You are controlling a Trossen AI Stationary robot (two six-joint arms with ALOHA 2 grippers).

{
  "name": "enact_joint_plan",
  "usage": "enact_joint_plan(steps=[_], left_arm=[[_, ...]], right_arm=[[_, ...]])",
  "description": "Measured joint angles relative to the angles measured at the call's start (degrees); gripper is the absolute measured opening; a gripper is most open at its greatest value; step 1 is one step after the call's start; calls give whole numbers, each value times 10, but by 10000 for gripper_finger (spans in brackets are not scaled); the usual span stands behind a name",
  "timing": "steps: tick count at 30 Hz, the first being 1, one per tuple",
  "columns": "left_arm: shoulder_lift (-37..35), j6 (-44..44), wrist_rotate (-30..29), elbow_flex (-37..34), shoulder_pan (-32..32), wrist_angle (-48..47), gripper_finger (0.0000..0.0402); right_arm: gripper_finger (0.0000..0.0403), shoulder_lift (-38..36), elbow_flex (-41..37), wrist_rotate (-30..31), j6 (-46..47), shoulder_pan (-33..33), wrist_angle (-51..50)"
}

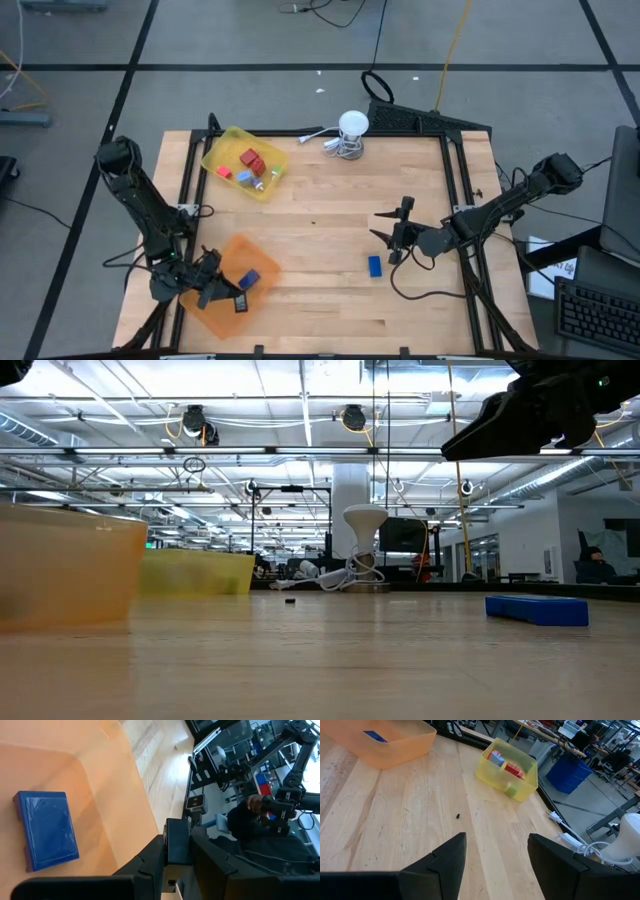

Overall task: Pick & Place Office items
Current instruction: Put the black digital timer into the orange bin

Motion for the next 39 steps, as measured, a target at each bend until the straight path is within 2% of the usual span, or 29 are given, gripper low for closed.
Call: enact_joint_plan(steps=[16,22,30,39], left_arm=[[0,9,-9,0,7,-11,93],[0,11,42,0,23,-16,93],[0,3,62,0,43,-14,93],[0,-18,53,0,43,-30,93]], right_arm=[[201,0,0,0,0,0,0],[201,0,0,0,0,0,0],[201,0,0,-31,0,0,1],[201,0,0,-30,0,0,2]])
